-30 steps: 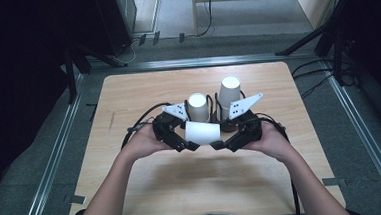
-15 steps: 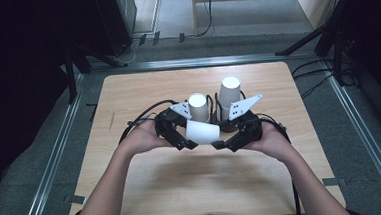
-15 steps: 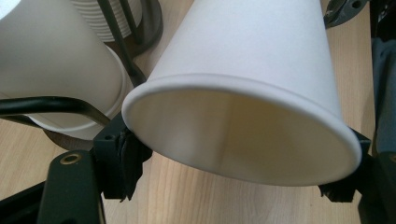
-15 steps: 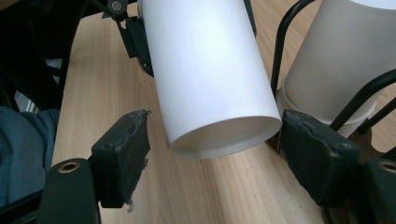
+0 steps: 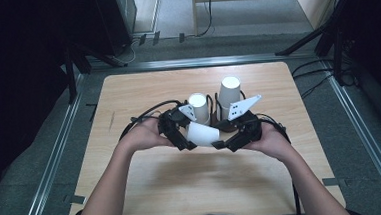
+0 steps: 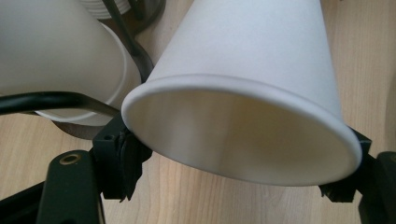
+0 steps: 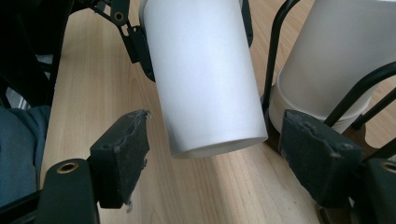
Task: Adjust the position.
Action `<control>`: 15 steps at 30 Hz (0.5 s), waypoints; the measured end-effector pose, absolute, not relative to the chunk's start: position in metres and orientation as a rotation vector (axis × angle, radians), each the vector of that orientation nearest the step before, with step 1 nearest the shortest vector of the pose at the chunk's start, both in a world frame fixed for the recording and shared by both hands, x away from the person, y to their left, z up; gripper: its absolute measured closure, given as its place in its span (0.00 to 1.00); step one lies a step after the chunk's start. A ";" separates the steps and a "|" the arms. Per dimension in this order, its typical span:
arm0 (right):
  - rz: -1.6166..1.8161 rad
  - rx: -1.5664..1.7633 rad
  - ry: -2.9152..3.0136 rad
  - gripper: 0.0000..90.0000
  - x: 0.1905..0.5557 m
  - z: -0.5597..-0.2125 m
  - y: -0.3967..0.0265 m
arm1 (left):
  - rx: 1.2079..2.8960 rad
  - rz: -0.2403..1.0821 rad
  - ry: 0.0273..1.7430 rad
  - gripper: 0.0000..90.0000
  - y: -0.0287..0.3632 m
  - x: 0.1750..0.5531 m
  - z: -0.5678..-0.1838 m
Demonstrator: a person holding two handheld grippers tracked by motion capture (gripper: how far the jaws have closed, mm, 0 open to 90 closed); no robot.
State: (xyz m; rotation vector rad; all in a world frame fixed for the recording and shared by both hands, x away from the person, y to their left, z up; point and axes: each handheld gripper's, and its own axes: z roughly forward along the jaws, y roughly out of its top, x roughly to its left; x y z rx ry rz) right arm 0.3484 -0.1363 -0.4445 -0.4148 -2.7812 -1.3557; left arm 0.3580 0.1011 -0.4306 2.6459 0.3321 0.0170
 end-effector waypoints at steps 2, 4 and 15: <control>-1.351 -0.408 -2.785 0.27 0.348 -0.446 -0.135 | 2.658 0.004 0.331 0.26 0.100 0.358 -0.432; -1.341 -0.402 -2.789 0.27 0.348 -0.447 -0.133 | 2.659 -0.017 0.343 0.26 0.099 0.358 -0.433; -1.281 -0.352 -2.808 0.27 0.346 -0.456 -0.124 | 2.687 -0.101 0.356 0.25 0.093 0.358 -0.443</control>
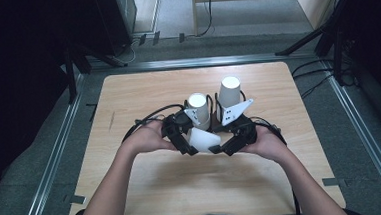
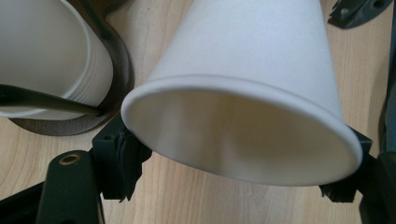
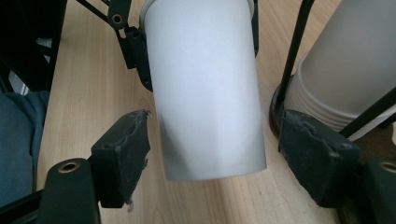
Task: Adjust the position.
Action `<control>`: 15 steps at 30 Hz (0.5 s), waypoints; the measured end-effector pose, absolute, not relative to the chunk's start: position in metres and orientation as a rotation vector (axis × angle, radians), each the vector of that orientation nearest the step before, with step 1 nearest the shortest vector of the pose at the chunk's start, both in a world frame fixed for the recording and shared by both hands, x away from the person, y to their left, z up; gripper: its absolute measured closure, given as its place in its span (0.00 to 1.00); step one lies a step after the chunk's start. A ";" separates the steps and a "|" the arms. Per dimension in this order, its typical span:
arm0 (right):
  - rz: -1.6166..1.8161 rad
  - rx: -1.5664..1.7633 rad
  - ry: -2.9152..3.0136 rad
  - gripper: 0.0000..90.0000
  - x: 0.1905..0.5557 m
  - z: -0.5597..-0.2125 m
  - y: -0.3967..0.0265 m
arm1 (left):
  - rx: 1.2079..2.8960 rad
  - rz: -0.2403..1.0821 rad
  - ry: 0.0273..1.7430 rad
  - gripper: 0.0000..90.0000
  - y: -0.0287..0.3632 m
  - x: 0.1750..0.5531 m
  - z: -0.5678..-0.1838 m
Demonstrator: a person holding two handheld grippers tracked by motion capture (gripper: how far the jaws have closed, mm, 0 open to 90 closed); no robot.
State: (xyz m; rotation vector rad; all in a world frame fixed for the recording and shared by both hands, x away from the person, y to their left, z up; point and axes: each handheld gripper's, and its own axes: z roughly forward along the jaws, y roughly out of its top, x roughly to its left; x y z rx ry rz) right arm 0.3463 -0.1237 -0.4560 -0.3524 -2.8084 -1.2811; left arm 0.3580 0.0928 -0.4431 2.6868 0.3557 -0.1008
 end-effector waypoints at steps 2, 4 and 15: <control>-1.269 -0.346 -2.813 0.28 0.346 -0.458 -0.122 | 2.681 -0.110 0.362 0.25 0.092 0.358 -0.444; -1.263 -0.339 -2.818 0.28 0.346 -0.460 -0.120 | 2.679 -0.117 0.362 0.25 0.091 0.358 -0.443; -1.218 -0.305 -2.827 0.34 0.343 -0.465 -0.111 | 2.669 -0.148 0.341 0.25 0.087 0.356 -0.444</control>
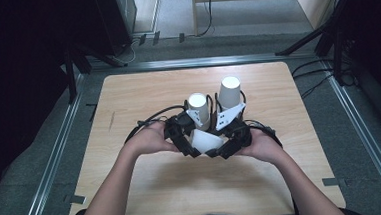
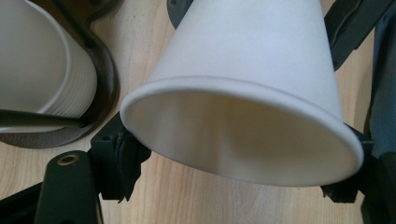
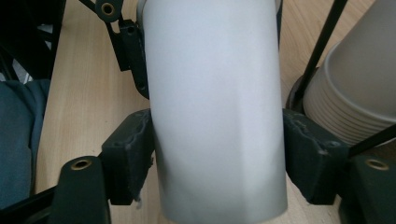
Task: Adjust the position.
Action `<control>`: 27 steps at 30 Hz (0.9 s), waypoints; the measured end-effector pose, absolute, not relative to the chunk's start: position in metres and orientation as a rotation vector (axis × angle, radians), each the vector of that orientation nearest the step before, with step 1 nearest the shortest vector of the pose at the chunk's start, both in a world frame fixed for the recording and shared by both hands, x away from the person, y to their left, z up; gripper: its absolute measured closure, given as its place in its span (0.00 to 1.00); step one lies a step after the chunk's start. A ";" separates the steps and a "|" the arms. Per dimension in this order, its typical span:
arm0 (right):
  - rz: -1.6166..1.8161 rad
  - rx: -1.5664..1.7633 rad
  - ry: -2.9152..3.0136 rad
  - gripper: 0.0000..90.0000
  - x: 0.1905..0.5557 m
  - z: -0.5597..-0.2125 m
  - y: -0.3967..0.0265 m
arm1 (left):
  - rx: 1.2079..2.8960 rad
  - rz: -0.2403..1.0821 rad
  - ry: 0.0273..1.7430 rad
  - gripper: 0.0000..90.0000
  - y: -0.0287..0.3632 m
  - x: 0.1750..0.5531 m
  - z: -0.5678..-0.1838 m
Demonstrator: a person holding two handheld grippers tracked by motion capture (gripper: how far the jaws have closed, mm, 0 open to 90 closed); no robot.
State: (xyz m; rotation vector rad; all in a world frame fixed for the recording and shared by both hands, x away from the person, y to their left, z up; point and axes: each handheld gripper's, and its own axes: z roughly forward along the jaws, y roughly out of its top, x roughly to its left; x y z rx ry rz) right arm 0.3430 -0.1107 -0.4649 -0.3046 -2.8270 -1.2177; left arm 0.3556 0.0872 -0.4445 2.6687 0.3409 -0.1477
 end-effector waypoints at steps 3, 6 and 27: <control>-1.211 -0.296 -2.833 0.35 0.342 -0.465 -0.110 | 2.670 -0.148 0.346 0.24 0.086 0.355 -0.445; -1.206 -0.283 -2.837 0.36 0.342 -0.465 -0.109 | 2.668 -0.142 0.340 0.24 0.087 0.354 -0.445; -1.378 -0.335 -2.784 0.36 0.346 -0.453 -0.127 | 2.424 -0.068 0.384 0.15 0.109 0.353 -0.427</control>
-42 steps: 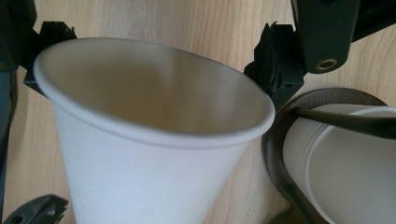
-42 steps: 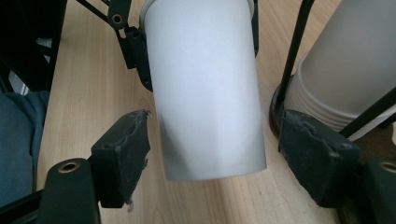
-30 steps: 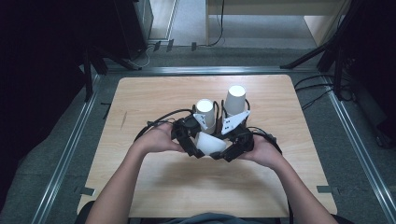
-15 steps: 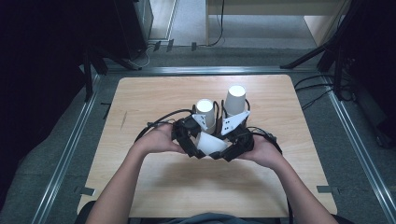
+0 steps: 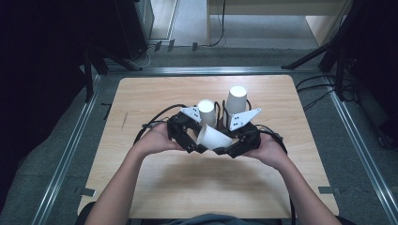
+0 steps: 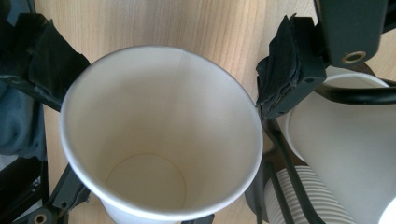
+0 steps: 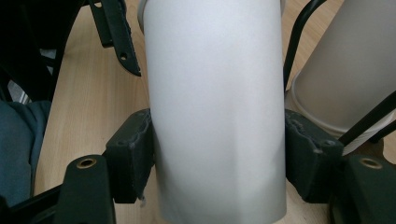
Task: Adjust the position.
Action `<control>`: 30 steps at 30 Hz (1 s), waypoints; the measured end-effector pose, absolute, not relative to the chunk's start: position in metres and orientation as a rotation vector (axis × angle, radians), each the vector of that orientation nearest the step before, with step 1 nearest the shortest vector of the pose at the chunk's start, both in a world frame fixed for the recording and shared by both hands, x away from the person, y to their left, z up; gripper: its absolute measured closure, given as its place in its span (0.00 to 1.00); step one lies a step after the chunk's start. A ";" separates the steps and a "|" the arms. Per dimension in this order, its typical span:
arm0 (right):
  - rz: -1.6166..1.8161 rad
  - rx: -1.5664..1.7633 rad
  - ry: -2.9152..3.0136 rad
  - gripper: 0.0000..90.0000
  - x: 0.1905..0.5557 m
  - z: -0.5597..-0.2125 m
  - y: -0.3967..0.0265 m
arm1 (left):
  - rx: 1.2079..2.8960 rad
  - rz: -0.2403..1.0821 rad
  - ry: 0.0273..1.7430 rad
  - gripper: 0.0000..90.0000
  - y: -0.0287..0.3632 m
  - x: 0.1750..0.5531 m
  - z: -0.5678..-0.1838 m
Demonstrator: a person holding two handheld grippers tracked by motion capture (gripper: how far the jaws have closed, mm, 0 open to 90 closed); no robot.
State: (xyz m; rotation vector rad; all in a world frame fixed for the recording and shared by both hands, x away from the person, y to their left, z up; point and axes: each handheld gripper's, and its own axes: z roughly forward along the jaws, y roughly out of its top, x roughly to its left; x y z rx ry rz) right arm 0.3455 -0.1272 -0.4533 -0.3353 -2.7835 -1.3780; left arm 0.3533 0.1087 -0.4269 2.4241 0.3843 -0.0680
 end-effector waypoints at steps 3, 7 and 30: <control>-1.388 -0.325 -2.774 0.36 0.346 -0.453 -0.128 | 2.368 -0.097 0.392 0.15 0.111 0.352 -0.426; -1.414 -0.321 -2.762 0.36 0.345 -0.453 -0.129 | 2.324 -0.103 0.409 0.15 0.113 0.352 -0.427; -1.425 -0.299 -2.710 0.36 0.344 -0.454 -0.129 | 2.230 -0.164 0.420 0.26 0.116 0.351 -0.431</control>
